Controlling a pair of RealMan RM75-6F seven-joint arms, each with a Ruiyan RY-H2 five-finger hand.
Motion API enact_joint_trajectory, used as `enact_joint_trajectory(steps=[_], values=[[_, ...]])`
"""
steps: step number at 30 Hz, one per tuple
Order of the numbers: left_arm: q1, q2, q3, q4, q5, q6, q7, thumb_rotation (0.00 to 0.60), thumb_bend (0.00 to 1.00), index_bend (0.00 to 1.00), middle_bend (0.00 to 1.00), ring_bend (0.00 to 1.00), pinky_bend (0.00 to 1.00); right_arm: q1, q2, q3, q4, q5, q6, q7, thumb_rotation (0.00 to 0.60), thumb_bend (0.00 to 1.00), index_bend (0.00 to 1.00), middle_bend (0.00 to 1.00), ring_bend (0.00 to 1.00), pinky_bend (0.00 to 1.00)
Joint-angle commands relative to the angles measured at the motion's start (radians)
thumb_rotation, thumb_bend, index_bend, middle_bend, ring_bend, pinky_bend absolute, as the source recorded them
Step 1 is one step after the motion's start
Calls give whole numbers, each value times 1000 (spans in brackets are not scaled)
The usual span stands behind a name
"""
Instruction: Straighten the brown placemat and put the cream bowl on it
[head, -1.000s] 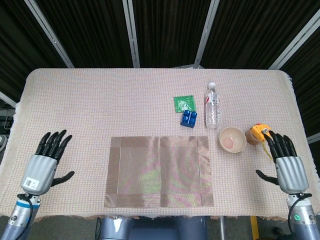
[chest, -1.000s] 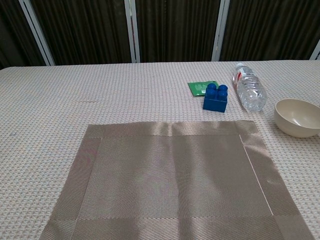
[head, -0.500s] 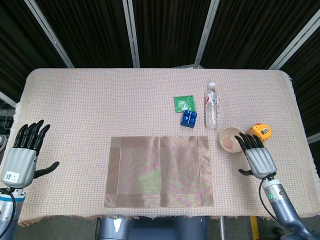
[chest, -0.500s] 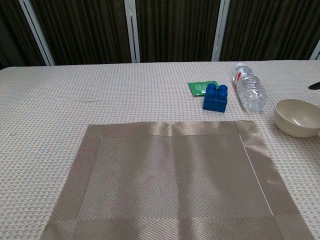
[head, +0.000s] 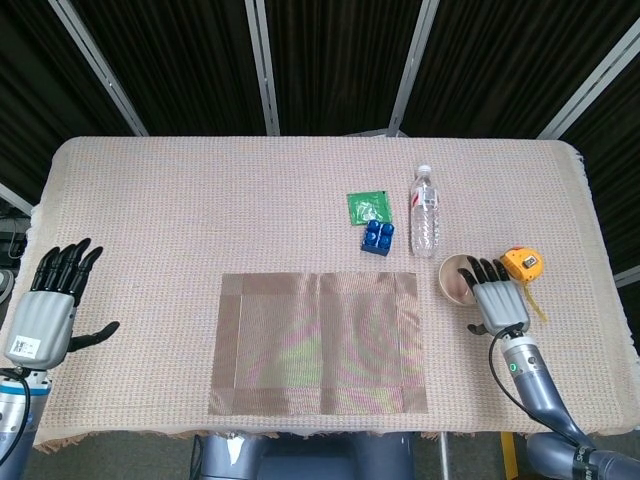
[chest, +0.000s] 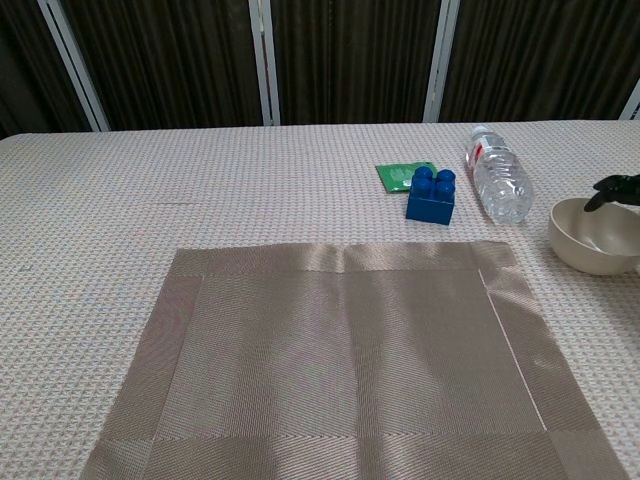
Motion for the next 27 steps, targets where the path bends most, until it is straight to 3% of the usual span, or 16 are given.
enact_joint_trajectory(steps=[1, 3, 6, 12, 20, 27], values=[[-1, -1, -1, -1, 0, -4, 0, 600, 0, 0, 0, 0, 0, 15, -20, 5, 34, 16, -12, -17, 600, 4, 262, 0, 0, 0], [-1, -2, -2, -1, -1, -7, -1, 600, 0, 0, 0, 0, 0, 22, -31, 6, 54, 19, -15, -20, 600, 58, 388, 0, 0, 0], [0, -3, -6, -1, -1, -7, 1, 600, 0, 0, 0, 0, 0, 37, -70, 12, 119, 19, -22, 0, 600, 223, 587, 0, 0, 0], [4, -6, -11, 0, 2, -2, 4, 600, 0, 0, 0, 0, 0, 55, -121, 0, 210, -23, -16, 32, 600, 318, 743, 0, 0, 0], [9, -7, -15, -2, 5, -1, 4, 600, 0, 0, 0, 0, 0, 55, -143, -23, 271, -118, 36, 134, 600, 327, 765, 0, 0, 0], [10, -4, -12, -8, 13, -9, -4, 600, 0, 0, 0, 0, 0, 15, -72, -66, 187, -247, 178, 166, 600, 326, 766, 0, 0, 0]])
